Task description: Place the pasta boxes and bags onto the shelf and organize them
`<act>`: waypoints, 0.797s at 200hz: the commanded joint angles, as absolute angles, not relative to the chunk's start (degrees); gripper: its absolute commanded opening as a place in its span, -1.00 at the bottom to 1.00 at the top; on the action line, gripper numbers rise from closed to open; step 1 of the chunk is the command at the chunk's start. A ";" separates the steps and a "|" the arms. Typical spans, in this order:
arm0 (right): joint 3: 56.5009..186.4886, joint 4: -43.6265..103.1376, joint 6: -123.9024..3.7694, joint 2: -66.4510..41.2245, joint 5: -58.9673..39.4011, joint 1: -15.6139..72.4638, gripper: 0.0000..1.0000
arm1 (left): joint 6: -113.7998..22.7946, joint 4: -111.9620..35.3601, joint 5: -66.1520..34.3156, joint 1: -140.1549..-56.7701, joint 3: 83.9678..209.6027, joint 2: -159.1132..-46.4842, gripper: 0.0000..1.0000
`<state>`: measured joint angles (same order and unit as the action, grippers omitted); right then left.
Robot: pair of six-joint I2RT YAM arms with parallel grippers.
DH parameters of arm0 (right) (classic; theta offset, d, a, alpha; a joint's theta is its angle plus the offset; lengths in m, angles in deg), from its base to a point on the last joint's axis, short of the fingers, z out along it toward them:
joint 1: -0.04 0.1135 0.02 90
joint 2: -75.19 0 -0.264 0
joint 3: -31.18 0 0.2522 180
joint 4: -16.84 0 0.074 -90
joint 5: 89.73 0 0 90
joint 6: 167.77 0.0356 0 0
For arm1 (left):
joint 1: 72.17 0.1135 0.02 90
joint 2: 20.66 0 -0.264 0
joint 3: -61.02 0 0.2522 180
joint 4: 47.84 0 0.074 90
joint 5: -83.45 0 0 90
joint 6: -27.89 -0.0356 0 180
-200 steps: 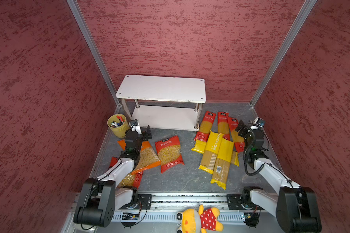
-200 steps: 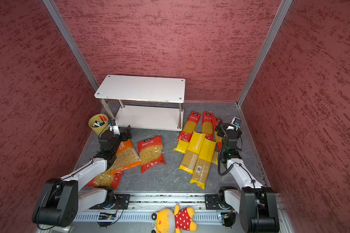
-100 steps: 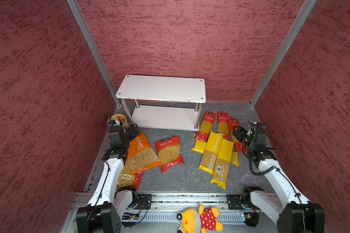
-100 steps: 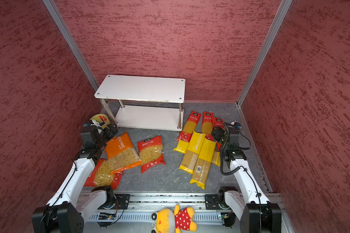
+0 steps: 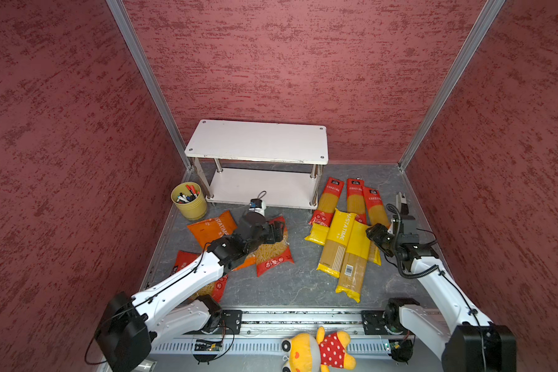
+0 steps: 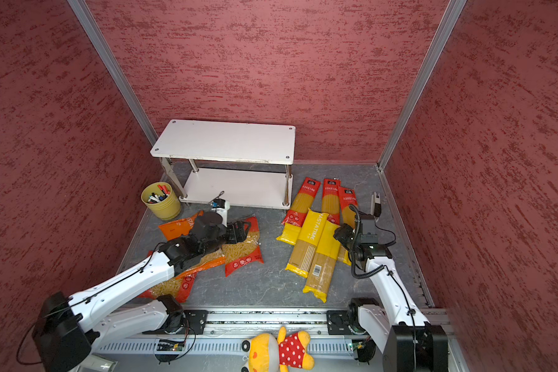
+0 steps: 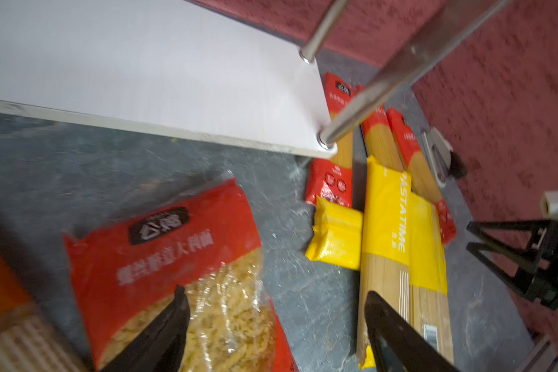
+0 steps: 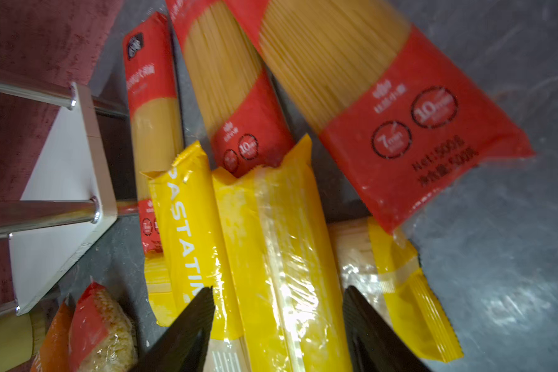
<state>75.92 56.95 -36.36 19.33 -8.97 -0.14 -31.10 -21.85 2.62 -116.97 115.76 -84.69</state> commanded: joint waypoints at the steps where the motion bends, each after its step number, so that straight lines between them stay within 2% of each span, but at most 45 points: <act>1: 74.21 59.60 -34.91 18.83 -8.34 0.59 0.44 | -32.01 -28.27 5.10 -123.07 117.95 -90.71 0.69; 36: 71.22 57.59 -33.60 18.50 -11.50 2.72 0.64 | -34.73 -31.85 2.60 -129.94 123.92 -102.46 0.68; 53: 69.48 55.06 -33.60 18.60 -14.50 3.03 0.68 | -35.00 -33.08 -0.11 -131.08 126.19 -106.84 0.67; 101: 67.41 44.82 -33.49 13.59 -24.89 5.79 0.64 | -33.65 -37.24 -6.89 -131.13 129.98 -115.14 0.49; 126: 67.09 39.69 -32.58 15.95 -28.50 6.75 0.58 | -32.89 -37.23 -9.32 -130.56 131.76 -118.47 0.31; 159: 67.44 38.38 -34.07 17.40 -30.45 7.08 0.53 | -31.30 -39.16 -11.44 -129.51 131.22 -120.73 0.23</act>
